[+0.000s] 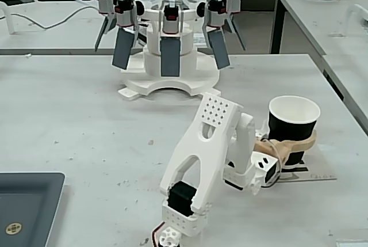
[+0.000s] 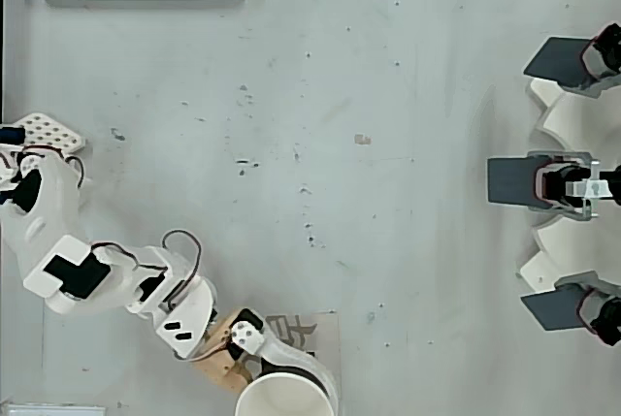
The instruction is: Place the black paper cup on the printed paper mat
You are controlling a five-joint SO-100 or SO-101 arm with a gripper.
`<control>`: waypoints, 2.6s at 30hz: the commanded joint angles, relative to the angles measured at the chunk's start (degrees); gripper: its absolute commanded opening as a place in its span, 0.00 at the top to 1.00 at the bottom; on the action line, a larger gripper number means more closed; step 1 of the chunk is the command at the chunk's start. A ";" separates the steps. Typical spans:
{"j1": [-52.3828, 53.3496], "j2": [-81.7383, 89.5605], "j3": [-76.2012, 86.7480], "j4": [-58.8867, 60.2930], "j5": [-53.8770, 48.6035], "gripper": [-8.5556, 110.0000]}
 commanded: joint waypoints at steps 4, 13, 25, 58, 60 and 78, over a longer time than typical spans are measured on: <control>0.79 0.79 -1.85 -1.85 0.53 0.85; 2.46 2.11 -1.67 -1.93 0.53 0.72; 6.24 6.06 1.76 -1.32 -0.79 0.32; -1.58 49.92 43.77 -4.92 -5.10 0.41; -4.39 51.77 44.74 -4.92 -5.36 0.42; -25.58 58.36 46.05 -4.13 -6.15 0.53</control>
